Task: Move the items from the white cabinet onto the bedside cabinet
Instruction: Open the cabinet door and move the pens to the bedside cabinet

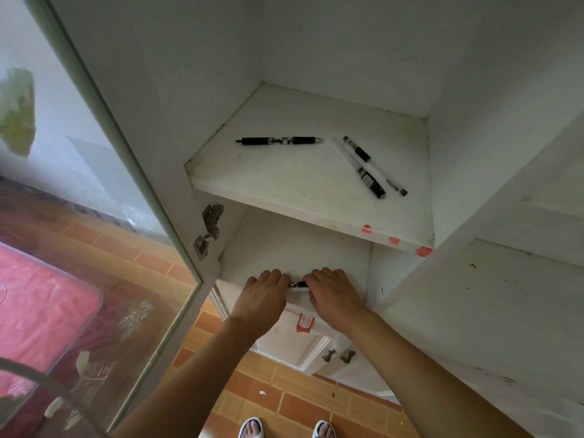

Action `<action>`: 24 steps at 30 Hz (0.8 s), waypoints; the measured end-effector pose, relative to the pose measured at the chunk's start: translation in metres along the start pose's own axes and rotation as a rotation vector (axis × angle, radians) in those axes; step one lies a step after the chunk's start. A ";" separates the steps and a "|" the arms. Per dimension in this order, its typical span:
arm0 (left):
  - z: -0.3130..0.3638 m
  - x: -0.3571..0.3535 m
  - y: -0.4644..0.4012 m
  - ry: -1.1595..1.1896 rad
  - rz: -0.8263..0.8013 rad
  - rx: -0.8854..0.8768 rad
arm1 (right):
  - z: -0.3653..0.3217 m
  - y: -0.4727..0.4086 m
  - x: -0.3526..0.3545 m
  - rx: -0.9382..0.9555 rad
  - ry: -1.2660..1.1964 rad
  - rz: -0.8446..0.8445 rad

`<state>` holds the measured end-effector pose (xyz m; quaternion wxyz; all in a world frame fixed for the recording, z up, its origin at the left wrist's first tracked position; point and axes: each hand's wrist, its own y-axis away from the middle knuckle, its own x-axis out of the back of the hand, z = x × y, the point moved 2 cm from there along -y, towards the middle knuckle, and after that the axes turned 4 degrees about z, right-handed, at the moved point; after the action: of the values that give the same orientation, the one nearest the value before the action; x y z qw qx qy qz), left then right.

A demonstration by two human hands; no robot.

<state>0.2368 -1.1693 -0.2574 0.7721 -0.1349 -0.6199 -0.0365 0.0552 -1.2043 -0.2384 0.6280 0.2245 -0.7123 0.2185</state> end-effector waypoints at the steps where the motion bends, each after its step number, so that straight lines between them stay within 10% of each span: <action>1: 0.000 0.006 0.001 0.007 0.005 -0.003 | -0.002 0.001 0.006 0.009 -0.011 0.001; 24: -0.006 0.172 0.040 -0.159 0.153 0.021 | -0.074 0.016 0.168 0.202 -0.054 0.098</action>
<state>0.2909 -1.1130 -0.0992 0.7225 -0.1762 -0.6673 0.0400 0.0858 -1.1557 -0.0631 0.5712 0.2576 -0.7135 0.3134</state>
